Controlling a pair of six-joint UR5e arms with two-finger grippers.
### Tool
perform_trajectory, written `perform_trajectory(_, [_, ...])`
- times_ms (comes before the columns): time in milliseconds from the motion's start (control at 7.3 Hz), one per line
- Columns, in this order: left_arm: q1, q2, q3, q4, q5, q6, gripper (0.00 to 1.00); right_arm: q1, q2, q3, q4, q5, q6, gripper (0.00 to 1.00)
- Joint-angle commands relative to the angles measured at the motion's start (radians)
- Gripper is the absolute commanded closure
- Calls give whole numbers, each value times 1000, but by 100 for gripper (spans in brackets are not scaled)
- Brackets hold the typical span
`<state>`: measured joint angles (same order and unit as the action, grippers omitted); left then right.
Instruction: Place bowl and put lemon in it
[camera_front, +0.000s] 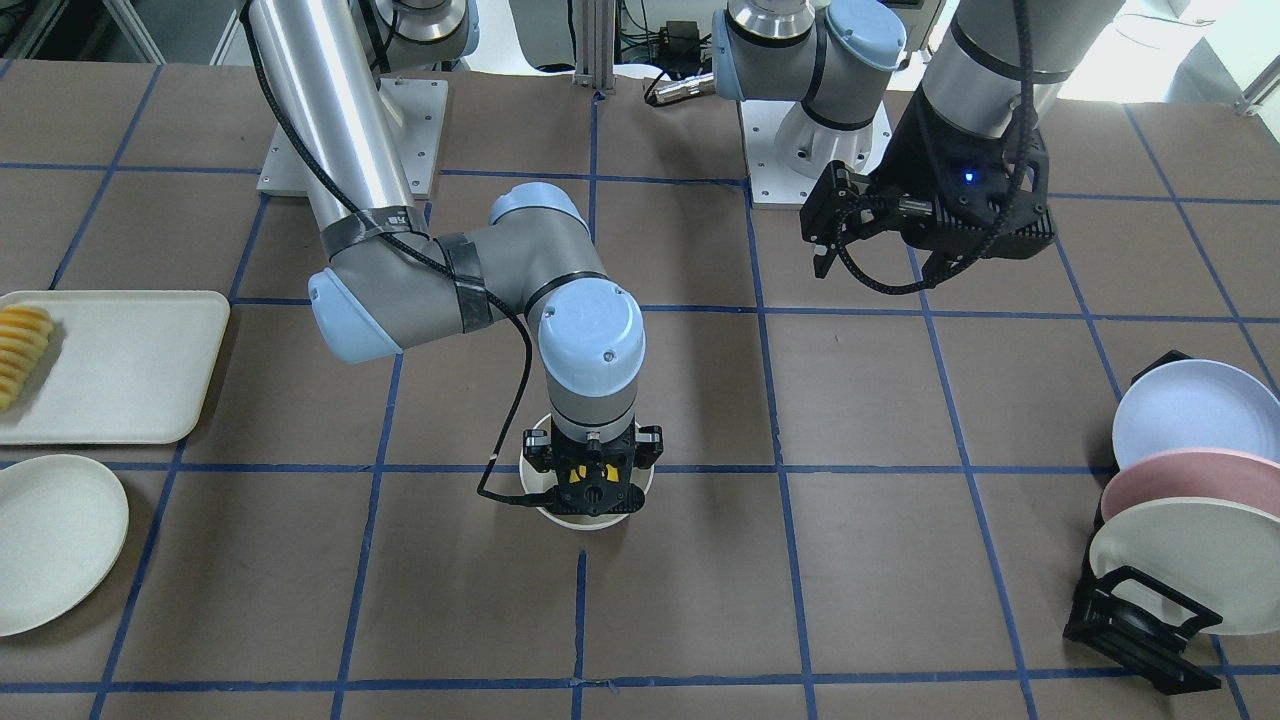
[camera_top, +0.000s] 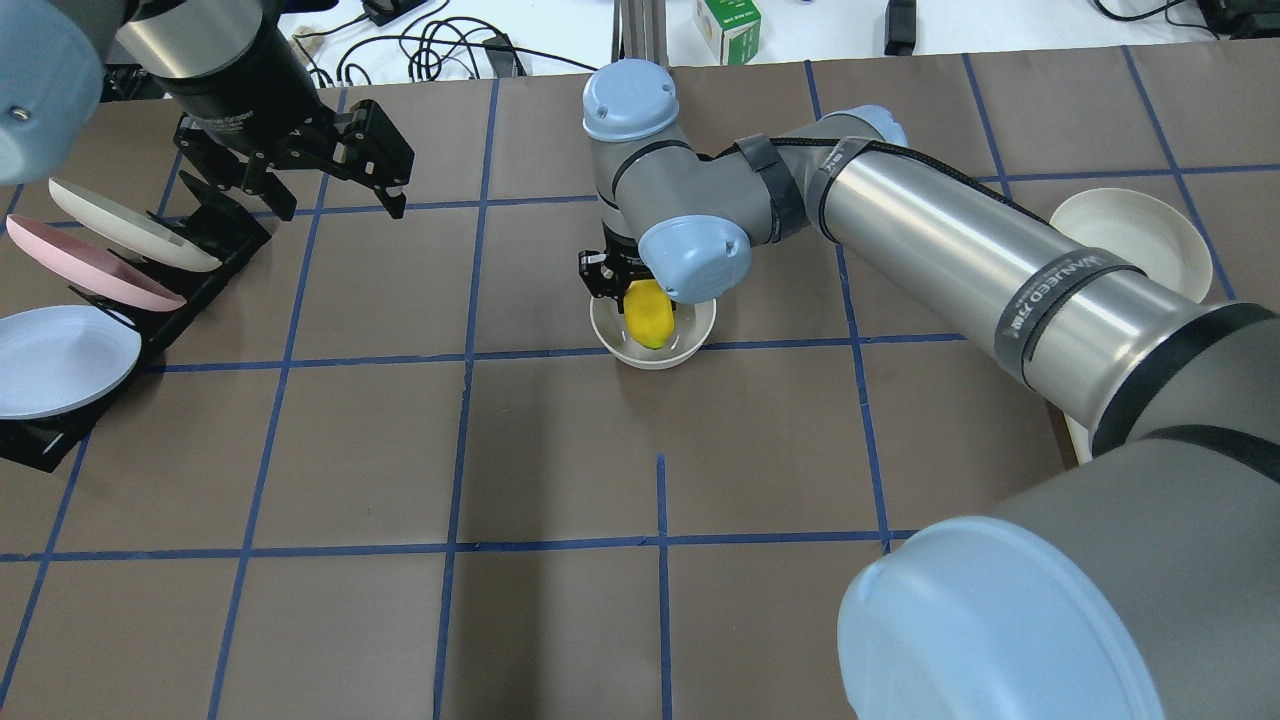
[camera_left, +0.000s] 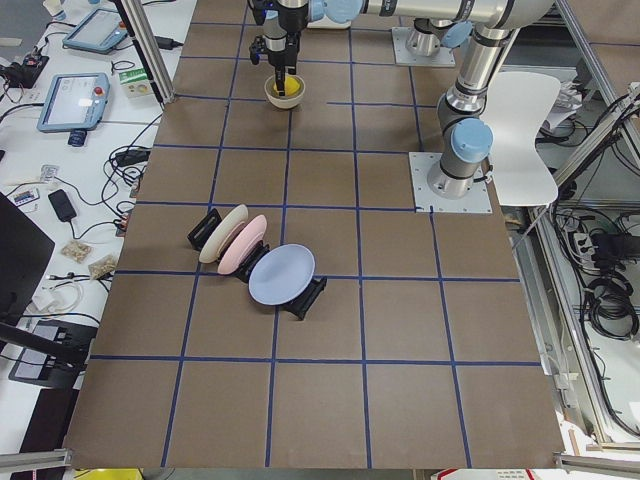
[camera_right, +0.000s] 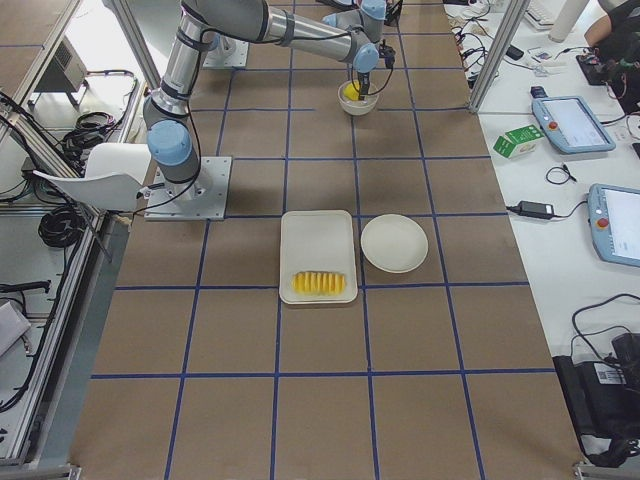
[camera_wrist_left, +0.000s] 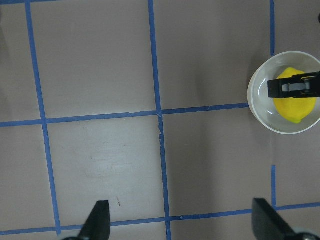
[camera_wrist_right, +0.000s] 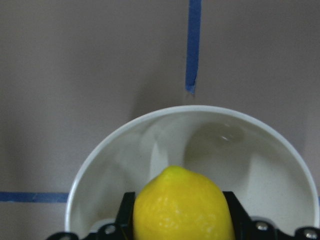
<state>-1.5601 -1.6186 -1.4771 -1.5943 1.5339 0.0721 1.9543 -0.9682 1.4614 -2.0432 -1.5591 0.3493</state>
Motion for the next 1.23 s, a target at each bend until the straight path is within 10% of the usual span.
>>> perform_trajectory(0, [0, 6, 1, -3, 0, 0, 0, 0, 5, 22, -22, -1, -9, 72])
perform_trajectory(137, [0, 8, 1, -1, 0, 0, 0, 0, 3, 22, -20, -1, -12, 23])
perform_trajectory(274, [0, 8, 3, 0, 2, 0, 0, -2, -1, 14, -20, -1, -15, 0])
perform_trajectory(1096, [6, 8, 8, -1, 12, 0, 0, -31, -393, -1, 232, -1, -15, 0])
